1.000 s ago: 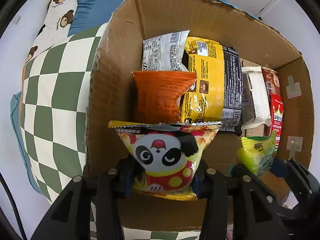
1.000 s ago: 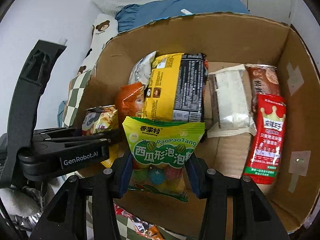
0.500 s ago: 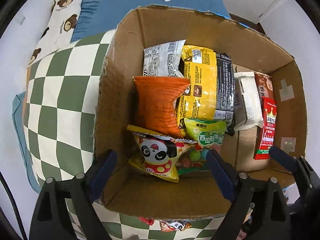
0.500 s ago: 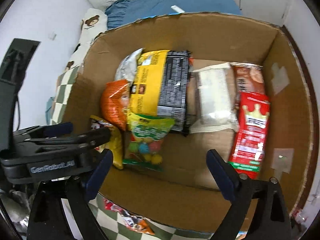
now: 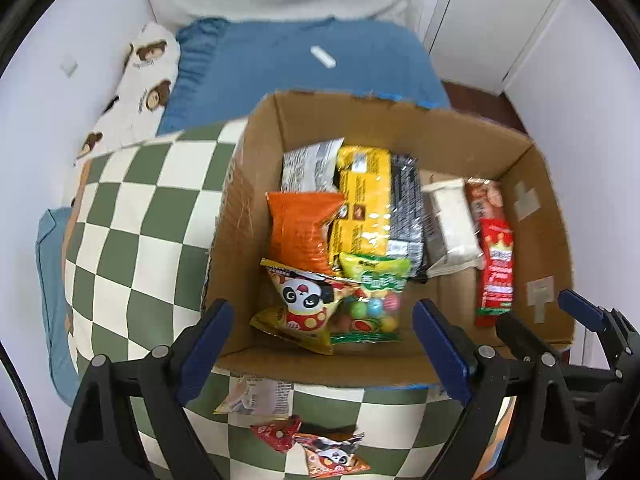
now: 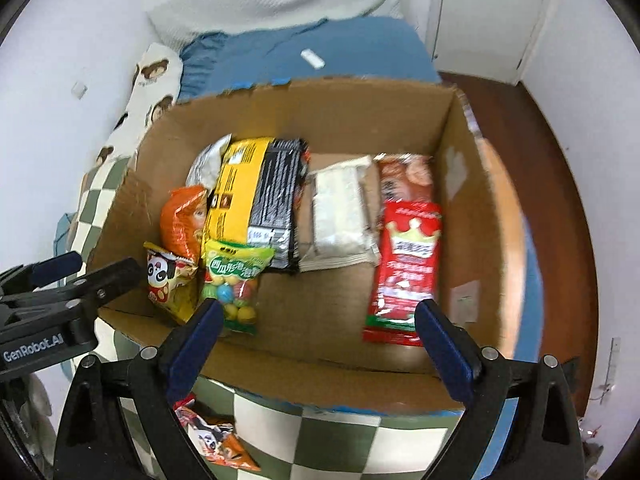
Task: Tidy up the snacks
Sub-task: 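Lift both tools away from the box toward the blanket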
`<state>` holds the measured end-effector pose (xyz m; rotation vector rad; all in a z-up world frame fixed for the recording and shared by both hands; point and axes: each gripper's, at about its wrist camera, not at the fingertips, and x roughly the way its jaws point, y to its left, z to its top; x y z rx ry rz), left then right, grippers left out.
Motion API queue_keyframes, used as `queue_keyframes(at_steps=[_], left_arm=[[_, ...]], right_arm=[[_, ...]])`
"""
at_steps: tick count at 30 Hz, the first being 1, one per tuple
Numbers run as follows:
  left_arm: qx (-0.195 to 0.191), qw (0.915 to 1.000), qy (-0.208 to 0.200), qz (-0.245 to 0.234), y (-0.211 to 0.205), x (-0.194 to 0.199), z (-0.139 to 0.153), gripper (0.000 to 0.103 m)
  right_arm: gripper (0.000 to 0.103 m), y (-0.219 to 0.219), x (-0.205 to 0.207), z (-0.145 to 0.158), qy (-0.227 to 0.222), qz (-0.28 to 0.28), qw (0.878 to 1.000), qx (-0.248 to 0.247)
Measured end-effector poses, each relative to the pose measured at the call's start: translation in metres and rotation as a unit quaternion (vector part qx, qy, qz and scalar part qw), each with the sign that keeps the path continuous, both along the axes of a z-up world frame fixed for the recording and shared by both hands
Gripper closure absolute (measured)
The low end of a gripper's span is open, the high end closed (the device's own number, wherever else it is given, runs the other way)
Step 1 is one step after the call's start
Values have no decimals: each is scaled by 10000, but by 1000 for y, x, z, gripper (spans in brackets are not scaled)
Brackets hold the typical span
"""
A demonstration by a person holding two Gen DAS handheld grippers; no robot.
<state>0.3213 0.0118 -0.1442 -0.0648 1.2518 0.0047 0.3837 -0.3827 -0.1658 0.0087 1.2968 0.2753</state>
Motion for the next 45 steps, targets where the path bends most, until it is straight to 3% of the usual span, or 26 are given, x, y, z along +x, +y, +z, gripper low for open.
queue_keyframes(at_steps=[5, 12, 22, 30, 36, 37, 40, 45], left_arm=[[112, 9978, -655, 21, -10, -30, 29, 11], [161, 9920, -1247, 131, -18, -66, 59, 11], [157, 9838, -1785, -109, -28, -104, 88, 11], [69, 9808, -1907, -397, -25, -126, 98, 11], [201, 9881, -1497, -286, 13, -137, 63, 11], [302, 9890, -1421, -267, 20, -141, 53, 11], [529, 9931, -1021, -213, 48, -150, 15, 11], [697, 9973, -224, -81, 88, -158, -45, 11]], right_arm=[[5, -19, -16, 25, -447, -13, 9990, -11], [5, -41, -43, 61, -1044, 40, 9945, 85], [5, -62, -90, 104, -1694, -196, 9854, 34], [5, -64, -120, 134, -1937, -501, 9798, 44], [5, -59, -139, 111, -1432, -520, 9861, 662], [10, -57, -143, 102, -1317, -524, 9870, 755], [32, -41, -153, 64, -750, -427, 9911, 1012], [31, 5, -176, -5, 73, -322, 9927, 1156]])
